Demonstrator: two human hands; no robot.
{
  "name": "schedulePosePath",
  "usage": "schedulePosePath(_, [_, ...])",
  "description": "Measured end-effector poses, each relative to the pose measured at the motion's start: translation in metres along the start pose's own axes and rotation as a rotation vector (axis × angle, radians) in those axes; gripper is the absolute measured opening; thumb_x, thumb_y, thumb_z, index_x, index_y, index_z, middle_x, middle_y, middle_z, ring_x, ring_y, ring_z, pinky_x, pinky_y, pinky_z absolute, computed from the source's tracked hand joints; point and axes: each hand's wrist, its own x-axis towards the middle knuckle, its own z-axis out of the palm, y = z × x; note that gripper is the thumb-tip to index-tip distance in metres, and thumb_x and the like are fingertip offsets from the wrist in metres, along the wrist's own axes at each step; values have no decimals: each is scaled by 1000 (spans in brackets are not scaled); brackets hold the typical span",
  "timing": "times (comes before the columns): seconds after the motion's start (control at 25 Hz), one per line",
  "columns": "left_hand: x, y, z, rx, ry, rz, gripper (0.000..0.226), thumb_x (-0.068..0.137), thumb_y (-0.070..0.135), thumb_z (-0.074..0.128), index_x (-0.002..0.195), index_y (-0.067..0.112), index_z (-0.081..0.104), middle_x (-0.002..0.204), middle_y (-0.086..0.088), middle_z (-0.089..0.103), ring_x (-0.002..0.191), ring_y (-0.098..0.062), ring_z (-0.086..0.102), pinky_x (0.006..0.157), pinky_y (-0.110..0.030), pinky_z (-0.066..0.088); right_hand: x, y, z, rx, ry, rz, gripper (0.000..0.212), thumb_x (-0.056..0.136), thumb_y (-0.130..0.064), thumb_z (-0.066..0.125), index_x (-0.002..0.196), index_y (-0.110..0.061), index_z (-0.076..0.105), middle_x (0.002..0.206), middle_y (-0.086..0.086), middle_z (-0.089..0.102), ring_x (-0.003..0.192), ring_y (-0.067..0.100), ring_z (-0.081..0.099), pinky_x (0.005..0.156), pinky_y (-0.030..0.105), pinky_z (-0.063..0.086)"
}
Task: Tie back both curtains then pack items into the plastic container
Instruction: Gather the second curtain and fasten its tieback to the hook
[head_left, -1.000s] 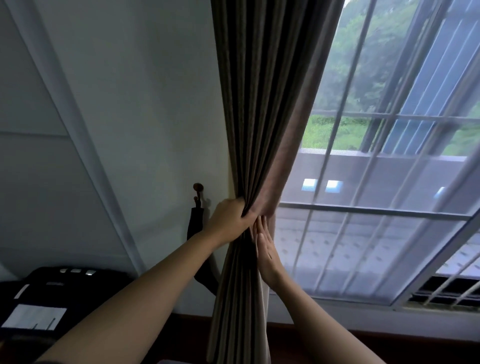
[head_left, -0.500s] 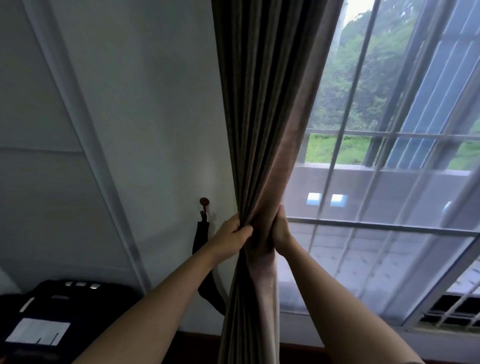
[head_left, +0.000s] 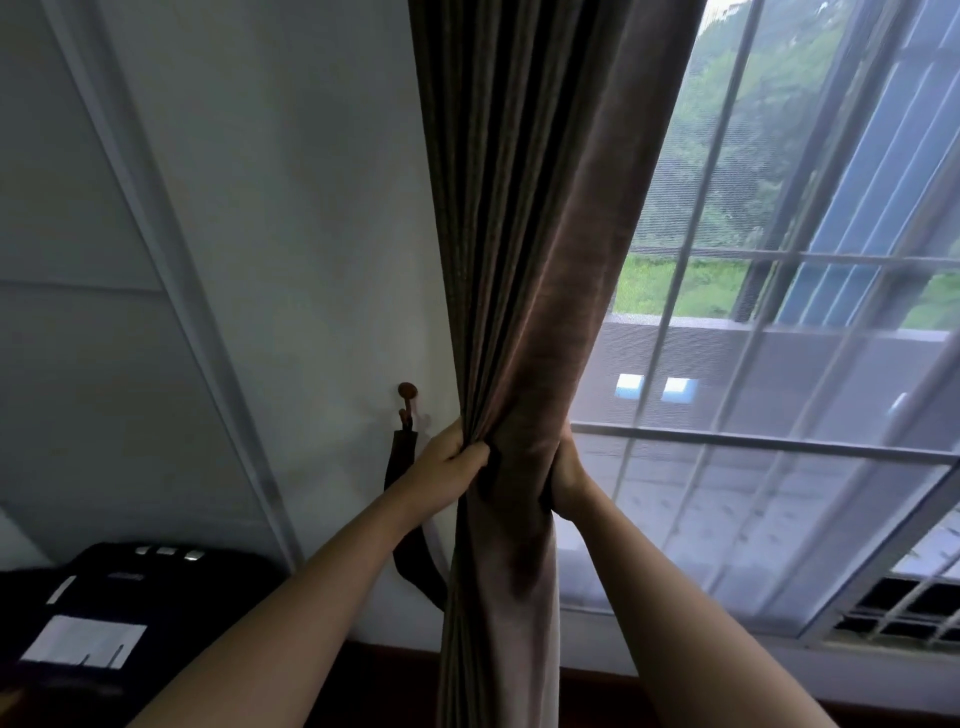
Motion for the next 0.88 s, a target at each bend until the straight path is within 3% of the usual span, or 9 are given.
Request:
schedulePosePath(0.12, [-1, 1, -1, 17, 7, 44, 38, 95, 9, 39, 125, 32, 45, 107, 25, 54, 100, 12, 50, 86, -4, 37, -3, 5, -6, 27, 6, 26, 37, 103, -29, 21, 119, -17, 52, 128, 14, 55, 123, 26, 49, 105, 42, 41])
schedulePosePath(0.36, [-3, -2, -2, 39, 26, 61, 32, 96, 8, 38, 112, 32, 50, 100, 21, 57, 101, -3, 54, 76, -5, 41, -3, 13, -12, 38, 5, 79, 48, 101, -37, 21, 128, -10, 50, 129, 17, 55, 124, 28, 48, 109, 50, 37])
schedulePosePath(0.48, [-6, 0, -3, 40, 37, 97, 46, 96, 5, 40, 107, 49, 30, 104, 30, 44, 96, 23, 49, 76, 4, 37, -6, 13, -9, 55, -3, 81, 52, 96, -43, 25, 130, -11, 49, 129, 15, 56, 124, 27, 49, 107, 47, 39])
schedulePosePath(0.52, [-7, -3, -4, 7, 74, 101, 48, 94, 5, 44, 102, 49, 26, 107, 24, 45, 94, 23, 50, 77, 1, 40, -7, 13, -8, 56, -7, 81, 51, 97, -43, 25, 131, -11, 48, 129, 15, 56, 124, 28, 49, 107, 46, 40])
schedulePosePath(0.6, [-7, -13, -3, -123, 219, 74, 49, 83, 12, 55, 100, 47, 25, 118, -2, 50, 104, -2, 58, 82, -20, 52, -9, 14, -8, 43, -17, 66, 53, 95, -43, 26, 132, -11, 46, 129, 15, 55, 124, 28, 49, 106, 46, 41])
schedulePosePath(0.68, [-5, -14, -6, -146, 281, -10, 50, 74, 23, 60, 108, 41, 29, 122, -11, 51, 106, -22, 59, 82, -33, 53, -10, 14, -8, 17, -22, 39, 49, 96, -38, 26, 132, -10, 45, 130, 17, 53, 125, 30, 47, 107, 49, 40])
schedulePosePath(0.76, [1, -3, -12, 45, 219, -84, 49, 77, 31, 62, 122, 24, 43, 111, -3, 59, 98, -16, 61, 77, -22, 51, -13, 11, -4, -15, -32, 33, 46, 98, -32, 28, 134, -8, 43, 132, 17, 52, 126, 31, 46, 108, 49, 38])
schedulePosePath(0.84, [6, 20, -16, 322, 146, -107, 21, 85, 28, 60, 100, 14, 60, 84, 4, 58, 80, -11, 58, 65, -15, 46, -15, 6, 1, -39, -56, 43, 56, 89, -38, 32, 136, -10, 42, 132, 13, 53, 125, 26, 47, 108, 43, 39])
schedulePosePath(0.88, [10, 31, -16, 456, 127, -108, 14, 86, 27, 60, 85, 13, 59, 75, 5, 54, 75, -13, 58, 62, -17, 46, -15, 4, 3, -51, -64, 32, 57, 89, -37, 32, 138, -9, 40, 133, 12, 52, 125, 23, 46, 108, 39, 38])
